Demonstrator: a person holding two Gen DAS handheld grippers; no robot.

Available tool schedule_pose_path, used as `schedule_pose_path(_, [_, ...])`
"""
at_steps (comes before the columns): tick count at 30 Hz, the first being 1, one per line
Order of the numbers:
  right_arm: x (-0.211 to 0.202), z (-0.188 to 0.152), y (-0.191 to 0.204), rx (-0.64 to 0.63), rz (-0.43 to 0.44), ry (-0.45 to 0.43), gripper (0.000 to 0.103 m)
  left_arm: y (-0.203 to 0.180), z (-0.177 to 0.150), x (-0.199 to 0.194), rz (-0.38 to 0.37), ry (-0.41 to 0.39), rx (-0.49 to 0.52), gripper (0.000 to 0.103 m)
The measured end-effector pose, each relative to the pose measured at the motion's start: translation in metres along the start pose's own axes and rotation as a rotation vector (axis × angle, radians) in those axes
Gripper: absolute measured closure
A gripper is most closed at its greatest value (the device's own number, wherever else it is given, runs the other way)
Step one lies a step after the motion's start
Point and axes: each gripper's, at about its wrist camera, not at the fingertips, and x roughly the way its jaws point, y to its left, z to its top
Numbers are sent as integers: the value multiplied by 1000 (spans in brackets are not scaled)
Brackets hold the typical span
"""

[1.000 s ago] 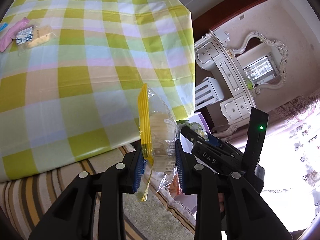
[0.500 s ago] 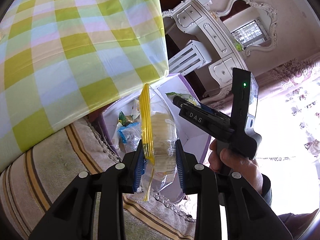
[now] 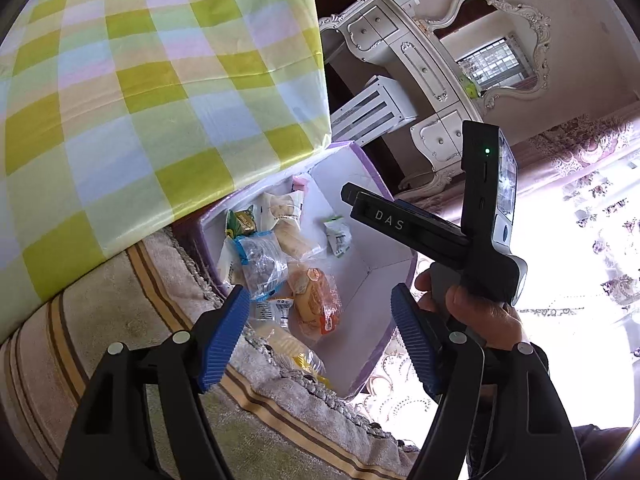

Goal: Organize snacks
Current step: 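Carry both packets to the white box and open both grippers over it, then return both grippers to the table above the remaining snacks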

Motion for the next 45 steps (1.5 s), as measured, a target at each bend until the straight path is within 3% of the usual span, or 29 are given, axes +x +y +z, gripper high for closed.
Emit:
schedule_pose_path(11, [-16,0,69,-86,116,-5,26,39,5,-55,150,-158,-61,30])
schedule_pose_path(27, [-30,-12,163,-243,257,21,26,137,-23,-134,232,-321,-317,28])
schedule_pose_path(34, [-32,-15,191,-281,303,35,26,172,-34,-172,335,-417,-418,28])
schedule_pose_path(39, [-31,-17,213,-302,342,50,26,189,-36,-195,436,-449,-424,28])
schedule_pose_path(45, [-33,-15,244,-335,353,24,26,203,-26,-208,501,-454,-370,28])
